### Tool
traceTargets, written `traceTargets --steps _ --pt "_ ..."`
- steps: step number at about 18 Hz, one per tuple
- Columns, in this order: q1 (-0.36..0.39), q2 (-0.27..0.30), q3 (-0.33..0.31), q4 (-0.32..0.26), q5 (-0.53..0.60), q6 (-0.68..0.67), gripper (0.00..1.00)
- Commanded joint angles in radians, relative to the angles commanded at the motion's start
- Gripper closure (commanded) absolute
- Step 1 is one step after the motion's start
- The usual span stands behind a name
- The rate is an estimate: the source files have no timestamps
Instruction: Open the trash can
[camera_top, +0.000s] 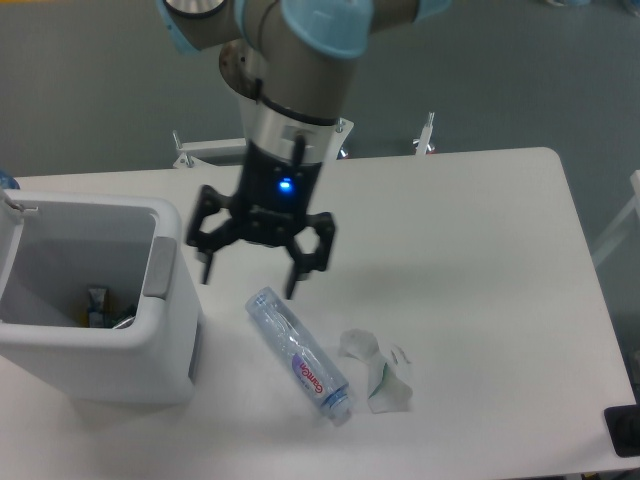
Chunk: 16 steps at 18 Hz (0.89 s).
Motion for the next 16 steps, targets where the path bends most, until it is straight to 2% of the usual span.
traceTargets --steps 3,5,7,10,13,16 --pt "0.043 -0.024 -0.008 -0.002 0.158 0.158 0.00" --pt "0.098 -0.058 -0.012 -0.003 0.218 0.226 0.00" --pt "0.144 -0.083 -0.009 -0.002 0.230 0.287 0.00" --pt "0.195 -0.109 -0.008 -0.011 0.234 0.460 0.00" --pt "0.207 -0.117 -0.018 -0.018 0.272 0.604 0.00" --pt "0.207 -0.118 -0.037 -0.028 0.306 0.688 0.00"
